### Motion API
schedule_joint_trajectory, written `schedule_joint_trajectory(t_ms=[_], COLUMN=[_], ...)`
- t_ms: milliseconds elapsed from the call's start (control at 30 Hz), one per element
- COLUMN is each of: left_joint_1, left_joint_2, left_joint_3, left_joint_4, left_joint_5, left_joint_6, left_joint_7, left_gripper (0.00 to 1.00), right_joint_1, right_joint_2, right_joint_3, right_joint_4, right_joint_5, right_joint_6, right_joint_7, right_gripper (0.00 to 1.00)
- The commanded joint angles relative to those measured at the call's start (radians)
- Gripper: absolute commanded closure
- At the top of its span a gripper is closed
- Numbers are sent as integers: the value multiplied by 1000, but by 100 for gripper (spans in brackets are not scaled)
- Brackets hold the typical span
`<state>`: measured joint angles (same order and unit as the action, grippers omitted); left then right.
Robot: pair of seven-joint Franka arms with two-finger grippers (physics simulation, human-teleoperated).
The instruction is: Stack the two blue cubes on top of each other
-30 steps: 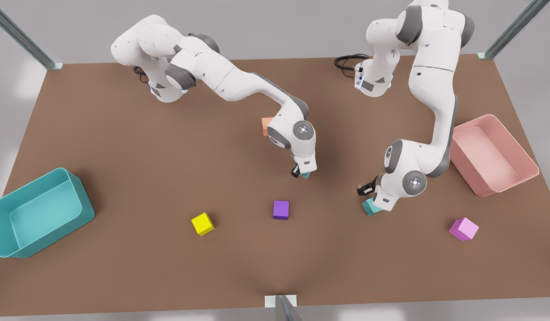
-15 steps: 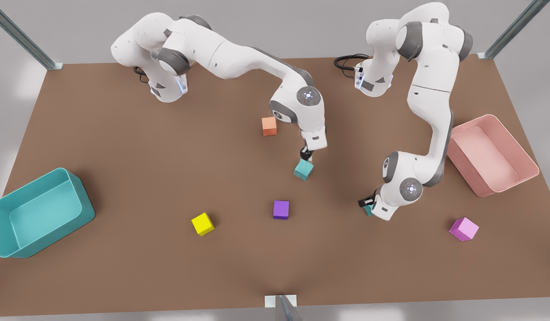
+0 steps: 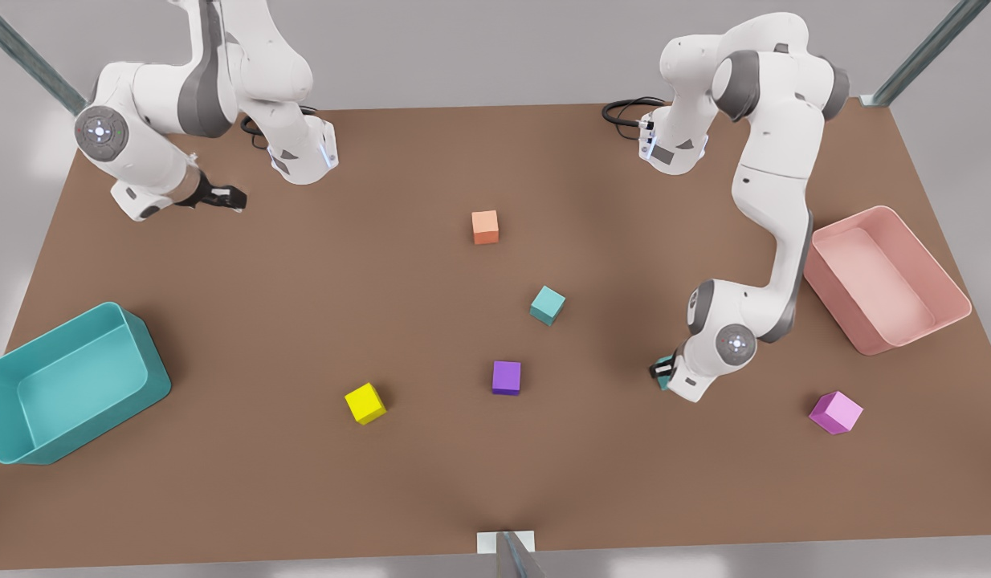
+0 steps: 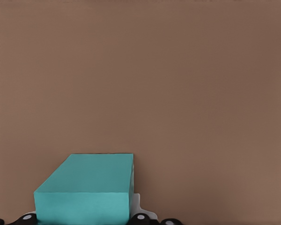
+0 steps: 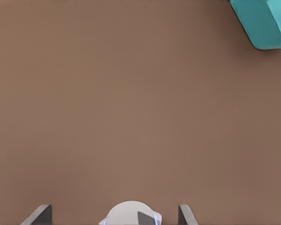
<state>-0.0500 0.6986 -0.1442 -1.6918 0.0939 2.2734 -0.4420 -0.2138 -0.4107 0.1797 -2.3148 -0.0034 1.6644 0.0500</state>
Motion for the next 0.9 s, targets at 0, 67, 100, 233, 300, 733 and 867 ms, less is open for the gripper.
schedule_joint_trajectory(t_ms=[0,67,100,233,300,733,867], left_joint_1=[-8,-16,-28,-212,-220,-298,-298], left_joint_2=[-5,-31,-48,-128,-177,-254,-238], left_joint_3=[0,-8,-11,-63,-170,-229,-227], left_joint_4=[24,50,52,69,21,-155,-175], left_joint_5=[-2,-3,-5,-6,-5,12,13], left_joint_6=[-51,-110,-118,-213,-227,-106,-46], left_joint_7=[23,6,-15,-260,-365,-501,-501], left_gripper=[33,33,33,32,32,32,32], right_joint_1=[-12,-9,-12,-25,-25,-22,-22], right_joint_2=[6,6,6,6,6,13,13], right_joint_3=[0,7,6,6,6,7,7], right_joint_4=[-14,0,15,18,17,25,25], right_joint_5=[2,2,3,2,2,2,2], right_joint_6=[239,229,225,224,222,221,222], right_joint_7=[-52,-50,-48,-48,-48,-50,-50], right_gripper=[0,0,0,0,0,0,0])
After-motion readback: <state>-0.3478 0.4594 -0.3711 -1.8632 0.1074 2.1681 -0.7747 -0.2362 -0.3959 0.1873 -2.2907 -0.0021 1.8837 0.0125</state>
